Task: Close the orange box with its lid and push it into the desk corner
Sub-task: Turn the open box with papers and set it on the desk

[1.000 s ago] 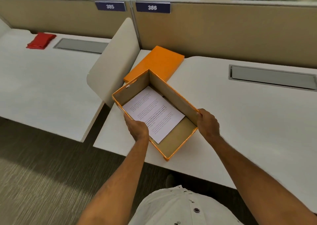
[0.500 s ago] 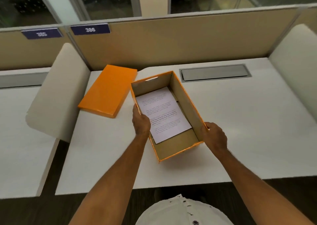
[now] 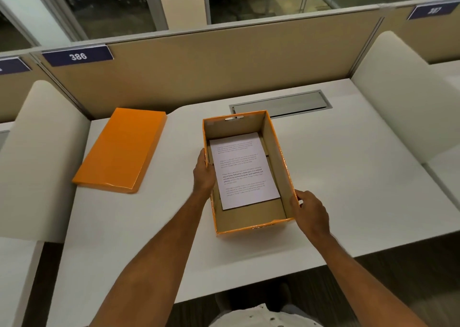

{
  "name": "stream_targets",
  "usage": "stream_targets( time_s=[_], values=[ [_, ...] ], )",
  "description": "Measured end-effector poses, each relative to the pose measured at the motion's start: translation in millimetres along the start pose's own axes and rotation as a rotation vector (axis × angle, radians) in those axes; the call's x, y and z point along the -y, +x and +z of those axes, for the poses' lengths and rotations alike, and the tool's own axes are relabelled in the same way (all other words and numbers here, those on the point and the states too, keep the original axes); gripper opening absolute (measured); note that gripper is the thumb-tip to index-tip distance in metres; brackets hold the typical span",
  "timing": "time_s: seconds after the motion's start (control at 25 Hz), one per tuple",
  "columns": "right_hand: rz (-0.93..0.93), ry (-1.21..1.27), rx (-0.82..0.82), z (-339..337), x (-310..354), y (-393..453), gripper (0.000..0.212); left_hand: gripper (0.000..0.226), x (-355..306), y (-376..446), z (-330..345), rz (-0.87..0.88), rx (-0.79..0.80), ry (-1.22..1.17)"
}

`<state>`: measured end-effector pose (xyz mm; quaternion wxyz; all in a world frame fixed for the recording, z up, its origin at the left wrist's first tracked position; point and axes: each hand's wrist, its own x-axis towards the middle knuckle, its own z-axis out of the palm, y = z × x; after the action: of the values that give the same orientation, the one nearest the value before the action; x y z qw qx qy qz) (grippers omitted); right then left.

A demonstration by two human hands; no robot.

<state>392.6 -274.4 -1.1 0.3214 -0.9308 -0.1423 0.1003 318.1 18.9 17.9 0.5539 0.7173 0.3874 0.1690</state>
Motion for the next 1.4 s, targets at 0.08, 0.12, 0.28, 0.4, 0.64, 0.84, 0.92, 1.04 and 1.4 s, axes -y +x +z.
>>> stream_targets(
  time_s=[0.08,0.12,0.28,0.4,0.64,0.84,0.92,1.04,1.4],
  values=[
    [0.004,-0.016,0.017,0.9,-0.9,2.0,0.033,0.04,3.8,3.5,3.9,-0.008,0.022,0.002],
    [0.006,-0.028,0.023,2.0,-2.5,2.2,0.032,0.042,4.7,2.3,5.2,-0.014,0.022,-0.001],
    [0.015,-0.041,0.028,7.5,-7.9,4.2,0.029,0.048,8.5,-1.1,6.5,-0.056,0.04,0.011],
    [0.01,-0.05,0.015,11.2,-10.3,6.1,0.028,0.053,15.0,3.2,8.0,-0.057,0.033,0.032],
    [-0.017,-0.04,0.024,11.0,-13.0,8.3,0.026,0.055,18.1,3.1,11.7,-0.075,0.009,0.055],
    [-0.017,-0.036,0.04,12.7,-18.6,9.6,0.028,0.056,20.9,2.8,14.5,-0.074,-0.001,0.064],
    [-0.022,-0.02,0.055,10.4,-15.3,10.4,0.032,0.055,20.9,1.8,14.5,-0.084,-0.01,0.072],
    [-0.118,-0.047,-0.019,3.9,-1.9,13.5,0.048,0.058,21.1,-7.5,13.6,-0.154,-0.055,0.084],
    [-0.535,-0.012,0.053,36.0,82.8,43.6,0.047,0.056,41.7,-47.3,-42.5,-0.243,-0.266,0.02]
  ],
)
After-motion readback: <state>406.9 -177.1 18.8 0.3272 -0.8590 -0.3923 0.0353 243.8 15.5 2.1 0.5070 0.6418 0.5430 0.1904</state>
